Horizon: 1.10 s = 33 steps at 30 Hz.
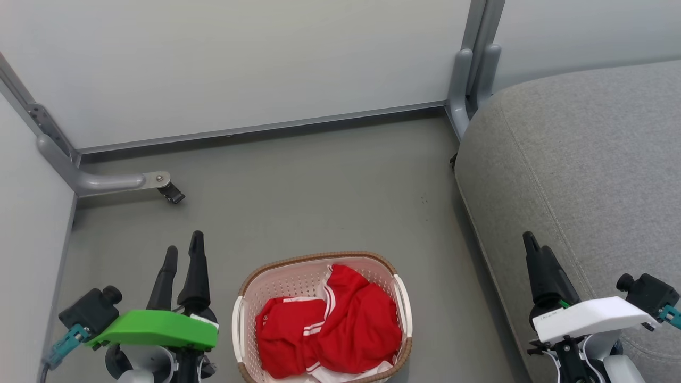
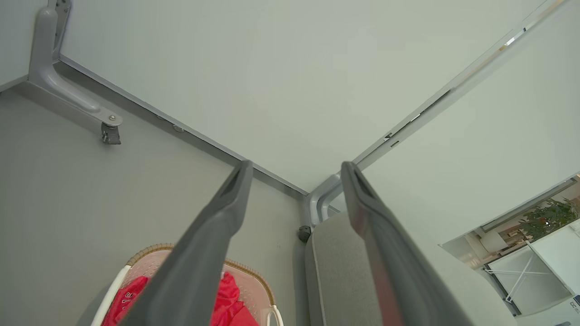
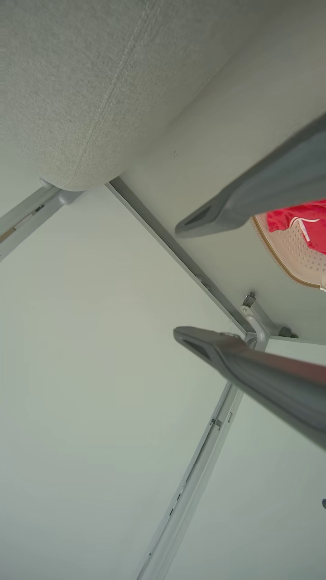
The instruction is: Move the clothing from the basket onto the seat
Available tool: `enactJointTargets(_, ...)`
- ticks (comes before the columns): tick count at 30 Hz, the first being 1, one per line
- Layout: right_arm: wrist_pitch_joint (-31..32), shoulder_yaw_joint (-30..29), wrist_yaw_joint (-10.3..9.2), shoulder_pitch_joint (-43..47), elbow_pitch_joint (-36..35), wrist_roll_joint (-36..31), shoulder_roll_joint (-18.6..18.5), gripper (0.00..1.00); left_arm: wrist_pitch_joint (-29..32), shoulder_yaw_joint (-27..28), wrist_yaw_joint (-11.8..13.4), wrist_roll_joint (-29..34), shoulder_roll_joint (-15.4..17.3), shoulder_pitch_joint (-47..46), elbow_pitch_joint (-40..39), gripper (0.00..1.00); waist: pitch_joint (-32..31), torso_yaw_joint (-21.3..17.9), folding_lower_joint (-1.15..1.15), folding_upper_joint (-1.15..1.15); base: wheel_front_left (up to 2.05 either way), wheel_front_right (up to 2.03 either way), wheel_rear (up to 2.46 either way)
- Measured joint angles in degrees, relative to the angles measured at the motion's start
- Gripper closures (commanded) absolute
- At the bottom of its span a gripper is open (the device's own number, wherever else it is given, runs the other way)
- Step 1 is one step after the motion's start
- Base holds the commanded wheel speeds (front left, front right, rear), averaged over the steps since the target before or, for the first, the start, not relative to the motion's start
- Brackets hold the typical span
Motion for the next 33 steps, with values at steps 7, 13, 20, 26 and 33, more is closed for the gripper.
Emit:
enactJointTargets(7,-1.2,0.7,0.0,0.4,-0.4,-5.4,-0.1,0.0,-1.2,-1.5,0.5,6.2,0.0,0.0,0.0,0.0,0.0,0.1,0.0,0.0,0.0,0.0,0.0)
enactJointTargets(13,-2.3,1.4,0.0,0.5,-0.5,-9.7,-0.1,0.0,-2.2,-2.5,0.6,10.6,0.0,0.0,0.4,0.0,0.0,0.3,0.0,0.0,0.0,0.0,0.0)
enactJointTargets(20,-3.4,1.9,0.0,0.7,-0.3,-14.0,-0.2,0.0,-3.3,-3.7,0.6,15.6,0.1,-0.1,0.9,0.0,-0.1,0.4,0.0,0.0,0.0,0.0,0.0)
enactJointTargets(26,-4.2,2.3,0.0,0.9,-0.2,-17.8,-0.2,0.0,-4.1,-4.4,0.5,19.5,0.1,-0.1,1.0,0.0,-0.3,0.6,0.0,0.0,0.0,0.0,0.0)
enactJointTargets(33,-5.1,2.5,0.0,1.1,-0.2,-21.6,-0.3,0.0,-5.1,-5.3,0.5,23.2,0.1,-0.1,1.3,0.0,-0.4,0.9,0.0,0.0,0.0,0.0,0.0)
